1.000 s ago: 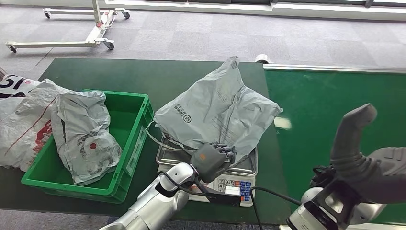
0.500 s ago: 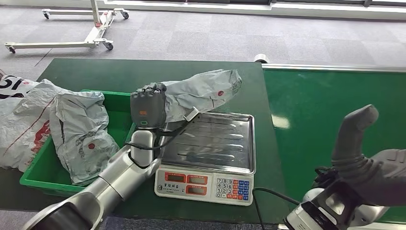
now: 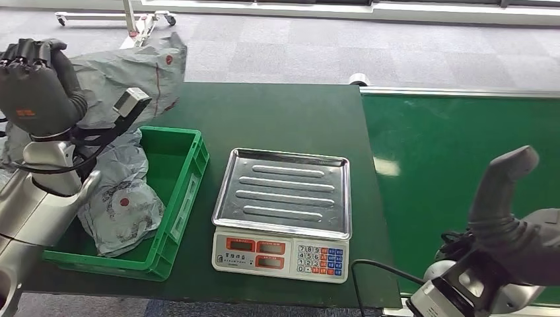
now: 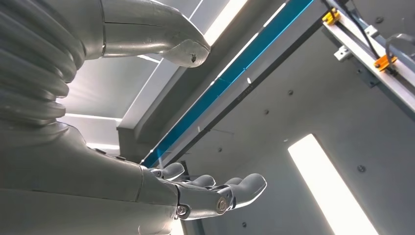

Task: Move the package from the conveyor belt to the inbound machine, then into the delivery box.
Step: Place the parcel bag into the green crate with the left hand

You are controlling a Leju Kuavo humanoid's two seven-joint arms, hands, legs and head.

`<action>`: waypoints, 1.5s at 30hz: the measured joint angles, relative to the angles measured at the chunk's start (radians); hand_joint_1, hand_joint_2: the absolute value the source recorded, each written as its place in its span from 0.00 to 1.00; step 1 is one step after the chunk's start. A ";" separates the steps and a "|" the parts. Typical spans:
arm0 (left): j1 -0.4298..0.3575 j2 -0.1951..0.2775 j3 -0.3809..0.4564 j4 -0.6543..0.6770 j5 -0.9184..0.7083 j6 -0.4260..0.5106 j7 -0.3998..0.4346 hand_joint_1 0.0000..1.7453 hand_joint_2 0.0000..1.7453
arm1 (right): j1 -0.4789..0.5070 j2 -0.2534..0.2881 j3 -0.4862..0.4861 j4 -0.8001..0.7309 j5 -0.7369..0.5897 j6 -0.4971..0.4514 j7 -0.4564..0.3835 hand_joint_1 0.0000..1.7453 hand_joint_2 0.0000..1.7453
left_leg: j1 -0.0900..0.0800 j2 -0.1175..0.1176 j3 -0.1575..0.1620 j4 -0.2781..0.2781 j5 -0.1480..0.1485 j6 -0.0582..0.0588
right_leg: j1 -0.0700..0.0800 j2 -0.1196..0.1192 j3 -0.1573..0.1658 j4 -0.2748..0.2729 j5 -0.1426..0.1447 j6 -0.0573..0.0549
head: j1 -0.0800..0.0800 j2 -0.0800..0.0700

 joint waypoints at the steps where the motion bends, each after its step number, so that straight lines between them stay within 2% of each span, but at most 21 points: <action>1: 0.041 -0.024 0.070 -0.042 0.000 0.000 -0.051 1.00 1.00 | 0.001 0.000 -0.004 0.000 -0.001 0.000 0.000 0.00 1.00 | 0.000 0.000 0.000 0.000 0.000 0.000 | 0.000 0.000 -0.001 0.000 0.000 0.000 | 0.000 0.000; 2: 0.078 -0.060 0.149 -0.079 0.000 0.000 -0.130 1.00 1.00 | 0.002 0.000 -0.007 0.000 -0.001 0.000 0.000 0.00 1.00 | 0.000 0.000 -0.001 0.000 0.000 0.000 | 0.000 0.000 -0.001 -0.001 0.000 0.000 | 0.000 0.000; 4: 0.136 -0.142 0.308 -0.127 0.000 0.000 -0.328 0.50 1.00 | 0.003 0.000 -0.013 -0.001 -0.001 0.000 0.002 0.00 1.00 | -0.001 0.000 -0.002 0.000 -0.001 0.001 | -0.001 0.000 -0.001 -0.001 0.000 0.001 | 0.000 0.000; 6: 0.182 -0.201 0.425 -0.145 0.000 0.000 -0.452 0.00 1.00 | 0.005 0.000 -0.019 -0.004 -0.002 0.000 0.002 0.00 1.00 | -0.002 0.002 -0.001 0.000 -0.001 0.001 | -0.002 0.001 -0.001 -0.001 0.000 0.001 | 0.000 0.000; 8: 0.220 -0.251 0.507 -0.135 0.000 0.000 -0.477 0.00 1.00 | 0.009 0.000 -0.031 -0.009 -0.003 0.000 0.002 0.00 1.00 | -0.003 0.004 0.000 0.001 -0.002 0.002 | -0.003 0.003 -0.002 -0.001 0.001 0.001 | 0.000 0.000; 12: 0.249 -0.332 0.576 -0.040 0.000 -0.001 -0.473 0.00 0.00 | 0.015 0.000 -0.053 -0.019 -0.002 0.000 0.002 0.00 1.00 | -0.003 0.002 0.000 0.001 -0.001 0.002 | -0.003 0.001 -0.001 -0.001 0.001 0.002 | 0.000 0.000; 15: 0.260 -0.386 0.579 0.047 0.014 -0.006 -0.521 0.00 0.00 | 0.018 0.000 -0.065 -0.022 0.002 0.000 0.002 0.00 1.00 | -0.003 0.001 0.000 0.001 -0.001 0.001 | -0.003 0.001 -0.001 -0.001 0.001 0.002 | 0.000 0.000; 18: 0.264 -0.442 0.564 0.136 0.135 -0.070 -0.684 0.00 0.00 | 0.020 0.000 -0.073 -0.024 0.007 0.000 0.002 0.00 1.00 | -0.003 0.001 -0.001 0.001 -0.001 0.001 | -0.003 0.001 0.000 -0.001 0.001 0.002 | 0.000 0.000; 22: 0.283 -0.491 0.517 0.188 0.449 -0.312 -0.977 0.00 0.00 | 0.020 0.000 -0.077 -0.022 -0.005 0.000 0.002 0.00 1.00 | -0.003 0.002 -0.001 0.001 -0.001 0.002 | -0.003 0.001 -0.001 -0.001 0.002 0.003 | 0.000 0.000; 24: 0.307 -0.508 0.493 0.182 0.583 -0.454 -1.091 0.00 0.00 | 0.019 0.000 -0.078 -0.017 -0.012 0.000 0.002 0.00 1.00 | -0.003 0.001 -0.002 0.001 -0.001 0.002 | -0.003 0.001 -0.001 -0.001 0.002 0.003 | 0.000 0.000; 27: 0.371 -0.520 0.451 0.108 0.824 -0.714 -1.225 0.00 0.00 | 0.017 0.000 -0.078 0.001 -0.022 0.001 0.002 0.00 1.00 | -0.003 0.002 -0.002 0.001 -0.002 0.002 | -0.003 0.001 -0.001 -0.001 0.002 0.003 | 0.000 0.000; 29: 0.419 -0.521 0.418 0.026 0.980 -0.867 -1.263 0.00 0.00 | 0.016 0.000 -0.078 0.016 -0.028 0.001 0.001 0.00 1.00 | -0.003 0.001 -0.003 0.001 -0.002 0.002 | -0.003 0.001 -0.002 -0.001 0.001 0.003 | 0.000 0.000; 31: 0.457 -0.515 0.376 -0.068 1.114 -0.958 -1.272 0.00 0.00 | 0.014 0.000 -0.078 0.033 -0.037 0.001 -0.001 0.00 1.00 | -0.003 0.000 -0.004 0.001 -0.002 0.002 | -0.003 0.000 -0.002 -0.001 0.001 0.003 | 0.000 0.000; 36: 0.512 -0.493 0.265 -0.307 1.382 -1.079 -1.274 0.00 0.00 | 0.011 0.000 -0.078 0.073 -0.049 0.002 -0.001 0.00 1.00 | -0.003 -0.002 -0.004 0.001 -0.002 0.002 | -0.002 -0.001 -0.002 -0.001 0.001 0.003 | 0.000 0.000; 41: 0.528 -0.518 0.238 -0.454 1.497 -1.229 -1.274 0.00 0.00 | 0.011 0.000 -0.078 0.099 -0.069 0.002 -0.001 0.00 1.00 | -0.003 -0.002 -0.004 0.001 -0.002 0.002 | -0.002 -0.002 -0.002 -0.001 0.001 0.003 | 0.000 0.000; 45: 0.534 -0.562 0.252 -0.521 1.501 -1.291 -1.274 0.00 1.00 | 0.013 -0.001 -0.078 0.122 -0.150 0.002 -0.001 0.00 1.00 | -0.003 -0.002 -0.004 0.001 -0.001 0.002 | -0.002 -0.002 -0.002 -0.001 0.001 0.003 | 0.000 0.000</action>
